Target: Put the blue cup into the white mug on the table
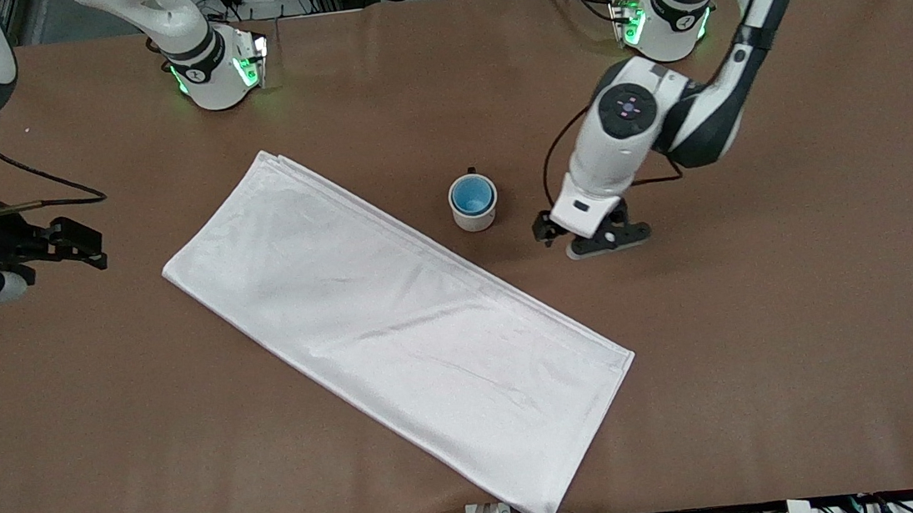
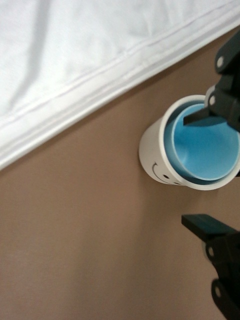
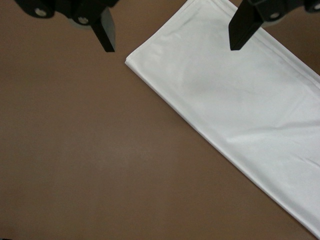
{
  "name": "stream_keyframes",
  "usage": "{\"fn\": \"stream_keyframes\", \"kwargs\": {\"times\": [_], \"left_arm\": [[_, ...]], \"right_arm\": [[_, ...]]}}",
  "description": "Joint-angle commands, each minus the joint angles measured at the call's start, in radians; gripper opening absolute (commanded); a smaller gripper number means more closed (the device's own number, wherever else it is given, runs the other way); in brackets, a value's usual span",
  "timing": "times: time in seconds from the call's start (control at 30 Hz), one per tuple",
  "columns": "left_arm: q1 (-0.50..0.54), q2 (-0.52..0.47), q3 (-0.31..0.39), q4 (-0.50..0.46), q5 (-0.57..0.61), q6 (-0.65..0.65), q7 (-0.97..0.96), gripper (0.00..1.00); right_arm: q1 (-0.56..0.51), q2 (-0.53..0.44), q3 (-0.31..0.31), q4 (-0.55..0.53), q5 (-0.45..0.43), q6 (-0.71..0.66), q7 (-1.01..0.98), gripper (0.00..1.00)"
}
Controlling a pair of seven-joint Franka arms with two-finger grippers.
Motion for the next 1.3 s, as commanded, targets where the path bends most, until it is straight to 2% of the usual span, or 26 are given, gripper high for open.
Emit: {"fn": "stream_keyframes", "kwargs": {"times": [0.0,0.27,0.7,0.83,1.03,1.27], "left_arm": [[0.116,-0.016,-0.010,0.040,0.023,-0.086,0.172,1.00],[0.291,-0.053,-0.015,0.106,0.020,-0.221,0.441,1.00],[0.440,-0.176,-0.018,0.101,-0.033,-0.344,0.420,1.00],[0.446,-0.203,-0.019,0.092,-0.070,-0.362,0.410,1.00],[0.448,-0.252,-0.022,0.066,-0.070,-0.418,0.432,1.00],[0.446,-0.295,-0.024,0.026,-0.070,-0.425,0.440,1.00]], "right_arm": [[-0.008,0.012,0.013,0.010,-0.013,0.010,-0.003,1.00],[-0.005,0.014,0.013,0.012,-0.011,0.012,-0.003,1.00],[-0.001,0.017,0.013,0.012,-0.011,0.012,-0.003,1.00],[-0.002,0.017,0.013,0.012,-0.011,0.010,-0.003,1.00],[-0.004,0.017,0.013,0.012,-0.011,0.010,-0.003,1.00],[-0.002,0.018,0.013,0.012,-0.011,0.010,-0.004,1.00]]}}
